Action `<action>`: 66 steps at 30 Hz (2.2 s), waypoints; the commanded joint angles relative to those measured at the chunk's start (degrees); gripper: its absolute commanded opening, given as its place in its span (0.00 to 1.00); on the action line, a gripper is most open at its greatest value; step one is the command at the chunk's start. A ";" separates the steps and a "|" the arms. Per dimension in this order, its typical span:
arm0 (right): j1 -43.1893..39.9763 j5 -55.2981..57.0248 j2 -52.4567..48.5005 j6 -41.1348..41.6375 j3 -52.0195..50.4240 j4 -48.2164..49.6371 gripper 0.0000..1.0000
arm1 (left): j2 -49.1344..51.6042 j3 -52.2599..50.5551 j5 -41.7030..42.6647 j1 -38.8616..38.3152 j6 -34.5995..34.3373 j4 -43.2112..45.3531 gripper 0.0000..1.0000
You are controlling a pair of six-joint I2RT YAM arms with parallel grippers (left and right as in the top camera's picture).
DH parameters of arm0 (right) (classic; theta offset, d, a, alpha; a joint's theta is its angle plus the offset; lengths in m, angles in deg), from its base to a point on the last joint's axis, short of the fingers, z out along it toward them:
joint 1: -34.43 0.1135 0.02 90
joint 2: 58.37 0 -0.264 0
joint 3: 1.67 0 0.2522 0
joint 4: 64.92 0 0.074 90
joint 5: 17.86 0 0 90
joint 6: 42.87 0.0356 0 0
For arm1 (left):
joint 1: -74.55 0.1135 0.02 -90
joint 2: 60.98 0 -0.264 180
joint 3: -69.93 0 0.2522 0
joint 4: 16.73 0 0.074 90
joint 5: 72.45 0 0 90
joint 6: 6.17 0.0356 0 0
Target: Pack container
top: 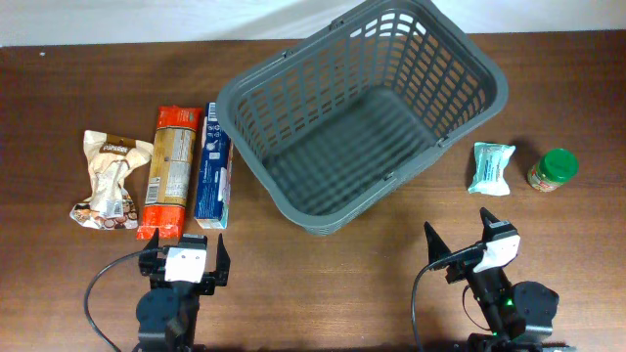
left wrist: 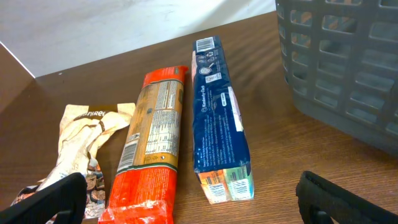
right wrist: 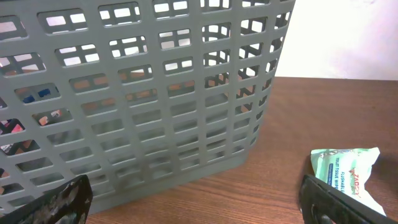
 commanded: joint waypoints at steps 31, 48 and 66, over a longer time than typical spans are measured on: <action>0.57 -0.72 0.59 -0.20 -0.48 0.02 0.99 | -0.55 -0.55 24.79 0.42 -6.21 0.09 0.99; 0.57 -12.41 -0.17 4.11 8.37 -8.35 0.99 | 2.25 13.33 23.78 0.42 -16.44 -3.93 0.99; 0.57 5.57 -44.44 -5.31 74.03 -47.28 0.99 | 46.97 63.32 22.23 0.42 -11.52 -24.22 0.99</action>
